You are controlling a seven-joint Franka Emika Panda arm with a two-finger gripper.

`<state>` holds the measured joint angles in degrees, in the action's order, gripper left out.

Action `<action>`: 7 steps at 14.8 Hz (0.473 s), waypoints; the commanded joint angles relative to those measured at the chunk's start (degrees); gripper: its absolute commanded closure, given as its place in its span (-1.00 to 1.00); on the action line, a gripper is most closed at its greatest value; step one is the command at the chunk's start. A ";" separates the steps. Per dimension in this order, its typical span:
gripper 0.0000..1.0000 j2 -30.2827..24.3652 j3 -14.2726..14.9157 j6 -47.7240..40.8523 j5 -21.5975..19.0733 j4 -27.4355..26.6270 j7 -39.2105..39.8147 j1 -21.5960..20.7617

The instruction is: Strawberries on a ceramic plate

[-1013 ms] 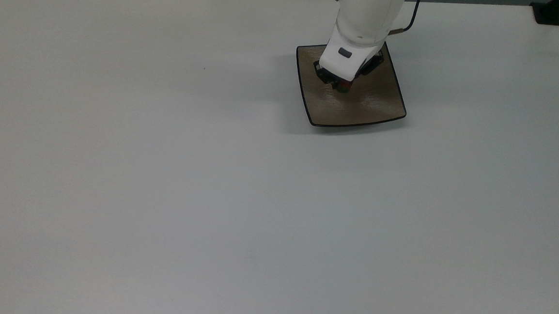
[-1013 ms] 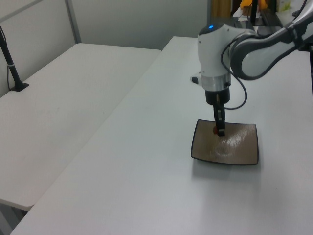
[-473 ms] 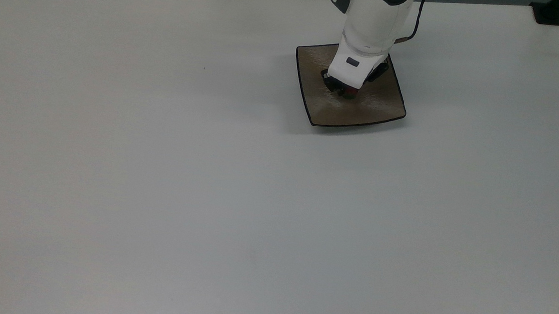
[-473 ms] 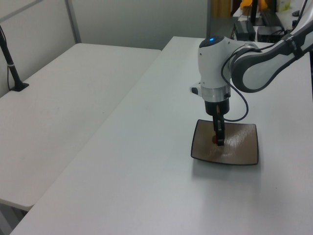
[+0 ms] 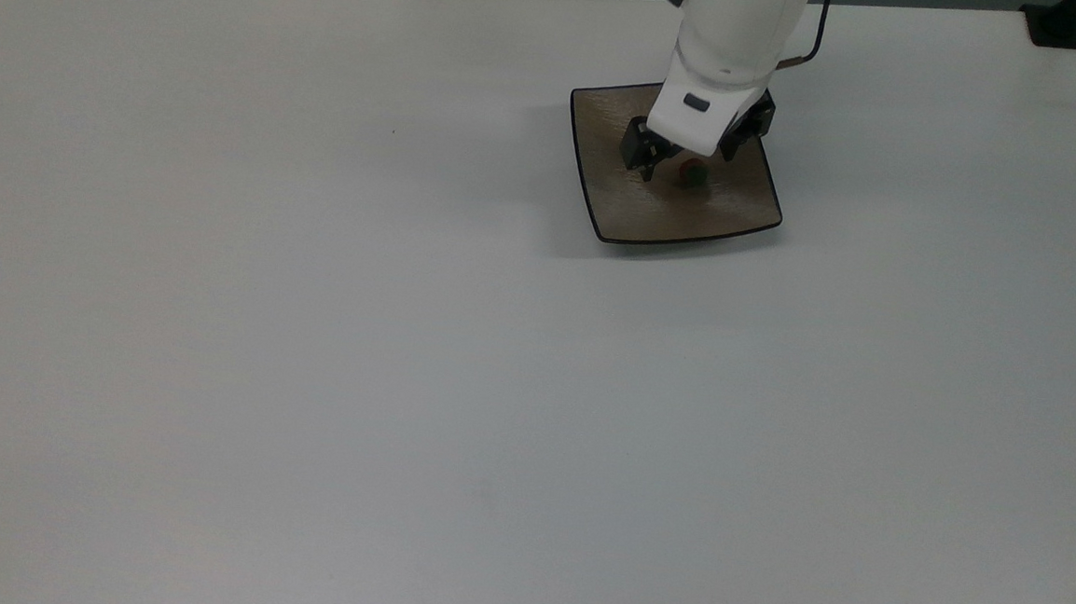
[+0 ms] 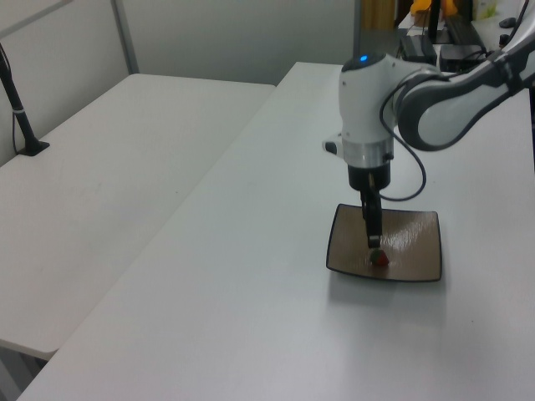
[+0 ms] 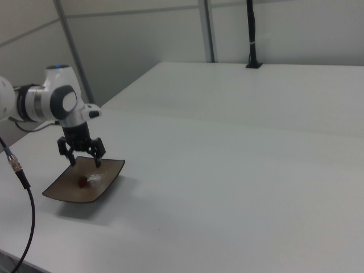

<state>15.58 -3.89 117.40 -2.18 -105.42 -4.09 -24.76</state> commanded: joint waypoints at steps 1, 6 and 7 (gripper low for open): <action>-1.00 -4.67 0.20 -7.51 0.76 3.37 -1.97 0.67; -1.00 -11.87 2.47 -22.02 4.20 9.00 -2.23 3.66; -1.00 -13.36 3.70 -23.78 4.20 9.44 -2.24 4.10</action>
<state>7.22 -2.85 99.53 1.44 -97.52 -5.55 -22.32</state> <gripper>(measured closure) 0.000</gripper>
